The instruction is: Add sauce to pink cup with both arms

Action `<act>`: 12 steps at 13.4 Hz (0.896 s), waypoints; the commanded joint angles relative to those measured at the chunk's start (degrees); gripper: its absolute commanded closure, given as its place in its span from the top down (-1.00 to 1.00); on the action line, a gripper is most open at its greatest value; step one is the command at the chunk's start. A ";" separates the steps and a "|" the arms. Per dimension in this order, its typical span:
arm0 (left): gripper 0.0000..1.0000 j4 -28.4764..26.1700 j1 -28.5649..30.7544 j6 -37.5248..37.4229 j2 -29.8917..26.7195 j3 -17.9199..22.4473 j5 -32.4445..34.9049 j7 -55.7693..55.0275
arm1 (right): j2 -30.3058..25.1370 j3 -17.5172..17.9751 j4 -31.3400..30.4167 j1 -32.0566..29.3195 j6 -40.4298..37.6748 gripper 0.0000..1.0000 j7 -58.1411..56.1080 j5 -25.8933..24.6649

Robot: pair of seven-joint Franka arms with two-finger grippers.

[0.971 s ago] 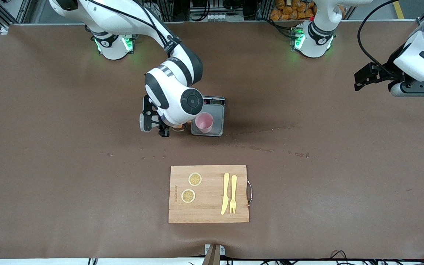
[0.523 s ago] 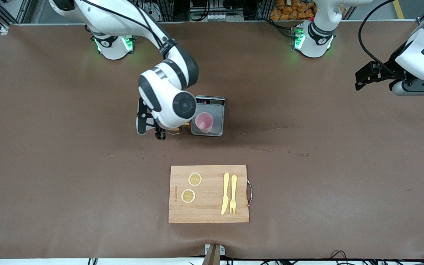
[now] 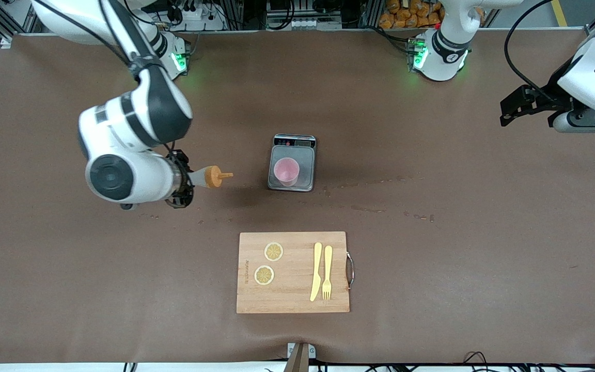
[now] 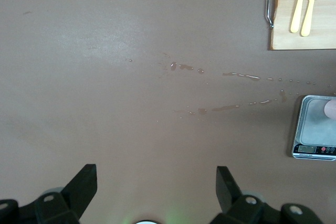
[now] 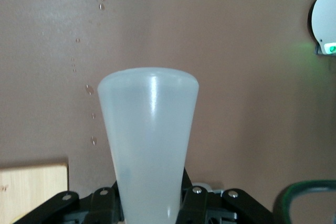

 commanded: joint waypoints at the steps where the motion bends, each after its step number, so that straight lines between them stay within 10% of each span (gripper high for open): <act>1: 1.00 0.33 0.05 -0.10 -0.84 0.38 -0.39 0.64 | -2.66 0.96 -1.22 -8.61 -3.41 -0.55 -8.67 9.23; 5: 1.00 0.33 0.14 -0.10 -0.75 0.38 -0.39 0.64 | -2.22 0.79 -2.36 -23.30 -10.80 -0.54 -26.16 22.43; 12: 1.00 0.24 0.05 -0.27 -0.75 -0.14 -0.39 0.72 | 6.19 0.78 -7.64 -42.02 -17.56 -0.45 -52.53 31.13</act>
